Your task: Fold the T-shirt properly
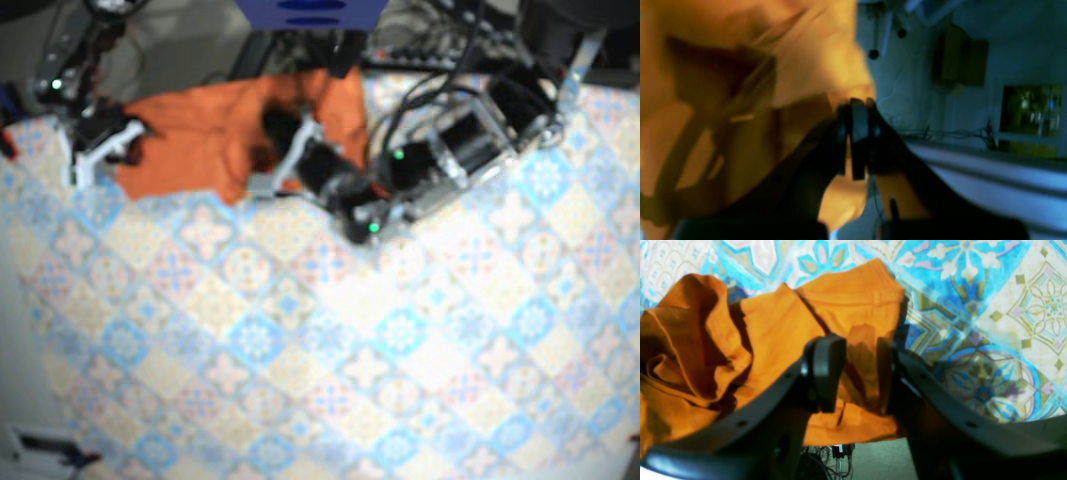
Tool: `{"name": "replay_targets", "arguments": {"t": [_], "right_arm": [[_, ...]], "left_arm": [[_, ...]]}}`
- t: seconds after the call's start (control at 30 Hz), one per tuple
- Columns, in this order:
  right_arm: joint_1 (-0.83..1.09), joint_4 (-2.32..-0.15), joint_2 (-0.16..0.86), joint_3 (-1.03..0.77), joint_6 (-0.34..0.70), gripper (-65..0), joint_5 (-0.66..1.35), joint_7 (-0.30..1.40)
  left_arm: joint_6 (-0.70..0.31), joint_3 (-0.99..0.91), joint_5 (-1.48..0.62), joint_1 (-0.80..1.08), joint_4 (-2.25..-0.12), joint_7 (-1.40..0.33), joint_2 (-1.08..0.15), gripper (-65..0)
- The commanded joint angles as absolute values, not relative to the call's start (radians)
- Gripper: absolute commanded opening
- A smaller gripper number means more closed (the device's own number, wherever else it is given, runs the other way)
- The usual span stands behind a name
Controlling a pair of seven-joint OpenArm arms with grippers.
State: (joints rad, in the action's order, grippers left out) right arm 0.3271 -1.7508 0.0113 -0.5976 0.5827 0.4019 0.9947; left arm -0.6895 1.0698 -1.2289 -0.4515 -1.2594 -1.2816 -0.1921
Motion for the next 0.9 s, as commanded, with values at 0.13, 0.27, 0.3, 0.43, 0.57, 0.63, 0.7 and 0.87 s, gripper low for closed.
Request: {"name": "replay_targets", "arguments": {"t": [0.13, 0.27, 0.3, 0.43, 0.57, 0.63, 0.7, 0.87], "right_arm": [[0.321, -1.765, 0.022, -0.601, 0.587, -45.3, 0.42, 0.977], [0.321, -1.765, 0.022, -0.601, 0.587, -45.3, 0.42, 0.978], [0.321, -1.765, 0.022, -0.601, 0.587, -45.3, 0.42, 0.978], [0.321, -1.765, 0.022, -0.601, 0.587, -45.3, 0.42, 0.978], [0.32, -1.765, 0.022, -0.601, 0.587, -45.3, 0.42, 0.978], [0.32, -1.764, 0.022, -0.601, 0.587, -45.3, 0.42, 0.978], [0.32, -1.759, 0.022, -0.601, 0.587, -45.3, 0.42, 0.978], [0.32, -1.751, 0.022, -0.604, 0.587, -45.3, 0.418, 0.978]], "left_arm": [[-0.698, 1.075, -1.161, -0.475, -1.193, -1.271, -0.096, -65.0], [-0.698, 1.072, -1.125, -0.478, -1.118, -1.271, -0.054, -65.0], [-0.698, 1.069, -1.129, -0.479, -1.118, -1.271, -0.054, -65.0], [-0.698, 1.038, -1.152, -0.504, -1.133, -1.271, -0.056, -65.0], [-0.698, 0.987, -1.194, -0.507, -1.188, -1.276, -0.081, -65.0], [-0.698, 0.978, -1.207, -0.507, -1.208, -1.305, -0.088, -65.0], [-0.698, 0.983, -1.202, -0.507, -1.21, -1.314, -0.091, -65.0], [-0.698, 1.027, -1.187, -0.501, -1.21, -1.316, -0.163, -65.0]]}}
